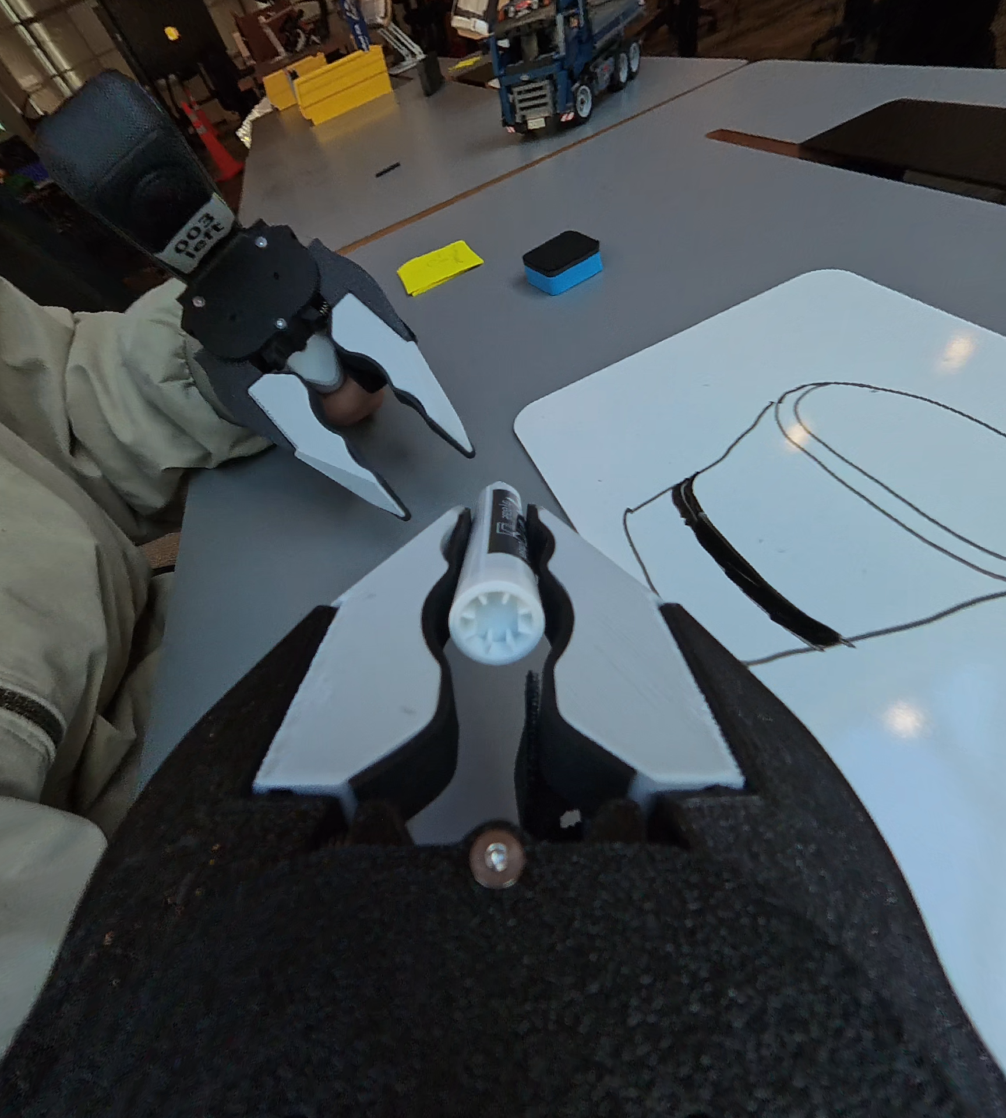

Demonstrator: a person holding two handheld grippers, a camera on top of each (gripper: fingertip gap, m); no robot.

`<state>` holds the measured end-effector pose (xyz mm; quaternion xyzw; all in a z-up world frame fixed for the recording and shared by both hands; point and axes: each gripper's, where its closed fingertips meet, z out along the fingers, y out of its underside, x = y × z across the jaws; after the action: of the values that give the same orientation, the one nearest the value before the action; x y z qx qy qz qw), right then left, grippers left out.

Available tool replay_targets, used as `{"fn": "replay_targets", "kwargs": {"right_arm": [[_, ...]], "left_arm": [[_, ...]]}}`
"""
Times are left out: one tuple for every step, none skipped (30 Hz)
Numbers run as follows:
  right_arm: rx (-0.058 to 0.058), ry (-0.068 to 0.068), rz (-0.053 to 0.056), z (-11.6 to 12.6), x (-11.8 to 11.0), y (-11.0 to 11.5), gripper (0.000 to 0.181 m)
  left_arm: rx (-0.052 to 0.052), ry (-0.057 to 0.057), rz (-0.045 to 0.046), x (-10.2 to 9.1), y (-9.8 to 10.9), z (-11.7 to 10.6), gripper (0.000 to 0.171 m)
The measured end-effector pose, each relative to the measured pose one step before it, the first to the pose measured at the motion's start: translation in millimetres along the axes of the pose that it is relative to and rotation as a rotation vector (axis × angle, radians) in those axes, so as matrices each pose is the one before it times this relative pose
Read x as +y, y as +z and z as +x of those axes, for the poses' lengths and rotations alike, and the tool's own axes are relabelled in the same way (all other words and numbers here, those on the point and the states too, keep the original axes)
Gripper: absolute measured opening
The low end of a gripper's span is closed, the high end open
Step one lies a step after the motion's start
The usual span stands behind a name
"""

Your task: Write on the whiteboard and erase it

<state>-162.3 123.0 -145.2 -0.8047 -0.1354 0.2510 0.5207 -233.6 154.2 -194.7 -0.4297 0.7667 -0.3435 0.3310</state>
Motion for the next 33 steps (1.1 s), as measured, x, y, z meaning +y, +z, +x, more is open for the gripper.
{"fn": "replay_targets", "kwargs": {"right_arm": [[0.019, 0.0065, -0.0056, 4.02, 0.61, -4.38, 0.018], [0.004, 0.004, -0.0069, 1.04, 0.95, -4.55, 0.018], [0.0128, -0.0072, 0.0062, 1.41, -0.4, -4.46, 0.018], [0.0081, -0.0055, 0.0125, 0.46, -0.71, -3.7, 0.018], [0.0, 0.0034, 0.0101, -0.49, 0.57, -2.66, 0.018], [0.006, 0.004, 0.0079, 0.44, 1.34, -1.89, 0.018], [0.0121, -0.0013, 0.0114, 1.15, 1.07, -1.64, 0.018], [0.002, 0.0013, 0.013, -0.1, 0.63, -1.57, 0.018], [-0.0007, 0.0047, 0.0149, -0.2, -0.54, -1.89, 0.018], [0.0042, 0.0017, 0.0172, 0.86, -1.66, -2.56, 0.018], [0.0022, 0.0009, 0.0196, 0.83, -2.64, -3.22, 0.018], [-0.0047, 0.006, 0.0159, 0.43, -2.47, -3.44, 0.018], [-0.0011, 0.0049, 0.0115, 0.94, -1.67, -3.86, 0.018], [0.0058, 0.0009, 0.0092, 1.83, -0.77, -4.43, 0.018], [0.0026, 0.0027, 0.0088, 1.15, -0.33, -4.81, 0.018], [-0.0065, 0.0088, 0.0098, 0.06, -0.25, -4.81, 0.018], [-0.0098, 0.0087, 0.0122, -0.41, -0.83, -4.39, 0.018], [-0.0047, 0.0069, 0.0119, 0.04, -1.3, -3.84, 0.018], [-0.0065, 0.0015, 0.0107, -0.69, -1.65, -2.97, 0.018], [-0.0095, 0.0025, 0.011, -1.38, -2.14, -2.08, 0.018], [-0.0105, 0.0018, 0.0121, -1.65, -2.52, -1.17, 0.018], [-0.0086, 0.0002, 0.0065, -1.58, -1.64, -0.29, 0.018], [-0.0061, -0.0026, 0.0015, -1.36, -0.62, 0.11, 0.018], [-0.0019, -0.0036, -0.0005, -0.73, -0.05, 0.2, 0.018], [0.0011, -0.0027, -0.0015, -0.36, 0.61, 0.16, 0.018], [-0.0014, 0.0011, 0.0001, -0.5, 0.39, -0.11, 0.018], [-0.0012, 0.0024, 0.004, -0.45, -0.11, -0.46, 0.018], [0.0015, 0.001, 0.004, 0.16, -0.22, -0.8, 0.018], [0.0018, 0.0027, 0.0045, 0.59, -0.5, -1.22, 0.018], [0.0006, 0.006, 0.0057, 0.74, -0.73, -1.21, 0.018], [-0.0012, 0.007, 0.007, 0.43, -1.06, -1.04, 0.018], [-0.005, 0.0063, 0.0058, -0.24, -0.89, -0.67, 0.018], [-0.0071, 0.0052, 0.0028, -0.7, -0.48, -0.07, 0.018]], "left_arm": [[0.0276, -0.0209, -0.01549, 0.55, 2.42, 0.61, 0.042], [0.021, -0.0099, -0.0113, -0.57, 3.13, 0.75, 0.042], [0.0084, -0.0067, -0.01579, -0.62, 3.86, -0.99, 0.042], [-0.0233, -0.0013, -0.01585, -0.73, 4.3, -5.75, 0.042], [-0.0036, 0.0029, -0.01287, -0.88, 4.14, -2.69, 0.041], [0.01, -0.0053, -0.01274, -0.76, 4.29, -0.61, 0.04], [0.0028, -0.0152, -0.00414, -2.01, 4.87, -1.17, 0.04], [0.0237, -0.0219, 0.00132, -2.51, 4.89, 2.92, 0.039], [0.0364, -0.0245, -0.00898, -1.02, 5.22, 5.52, 0.038], [0.0163, -0.0133, -0.01405, -0.66, 5.07, 3.59, 0.038], [0.0087, -0.0019, -0.00794, -1.64, 3.42, 3.68, 0.038], [0.0207, -0.0014, 0.00837, -3.69, 1.57, 6.21, 0.038], [0.0208, -0.0067, 0.01134, -3.92, 0.42, 6.17, 0.037], [0.0102, -0.0039, 0.00537, -2.65, -0.2, 3.76, 0.037], [-0.0064, 0.0125, -0.00163, -1.29, -0.8, 0.49, 0.038], [-0.0265, 0.0342, -0.002, -1.1, -1.4, -3.81, 0.038], [-0.0353, 0.0462, -0.00224, -0.74, -1.29, -6.54, 0.038], [-0.0232, 0.0438, -0.01099, 0.62, 0.24, -6.38, 0.038], [-0.0071, 0.0355, -0.01691, 1.18, 2.36, -5.14, 0.039], [0.0039, 0.0364, -0.01085, 0.06, 3.83, -3.91, 0.042], [0.0101, 0.0376, -0.00059, -0.99, 4.65, -3.73, 0.042], [0.0145, 0.0347, 0.00211, -1.21, 4.86, -3.71, 0.042], [0.0219, 0.029, 0.00036, -0.77, 4.19, -3.19, 0.042], [0.0295, 0.0162, -0.00113, -0.35, 3.15, -2.14, 0.042], [0.0381, 0.0026, 0.00334, -1.3, 2.28, -0.37, 0.042], [0.0411, -0.0016, 0.00994, -2.82, 1.56, 1.91, 0.042], [0.0306, 0.0018, 0.00906, -2.89, 1.5, 2.59, 0.041], [0.0106, 0.0077, -0.00435, -0.95, 1.71, 2.15, 0.036], [-0.0024, 0.0136, -0.01562, 1.37, 1.22, 2.39, 0.029], [0.0002, 0.0107, -0.01533, 2.31, 0.41, 4.23, 0.027], [-0.0059, -0.0052, -0.0007, 0.68, -0.94, 3.41, 0.022], [0.002, -0.0111, 0.00252, 0.98, -1.74, 3.95, 0.022], [-0.0048, -0.0104, 0.0035, 1.19, -1.75, 2.12, 0.022]]}}
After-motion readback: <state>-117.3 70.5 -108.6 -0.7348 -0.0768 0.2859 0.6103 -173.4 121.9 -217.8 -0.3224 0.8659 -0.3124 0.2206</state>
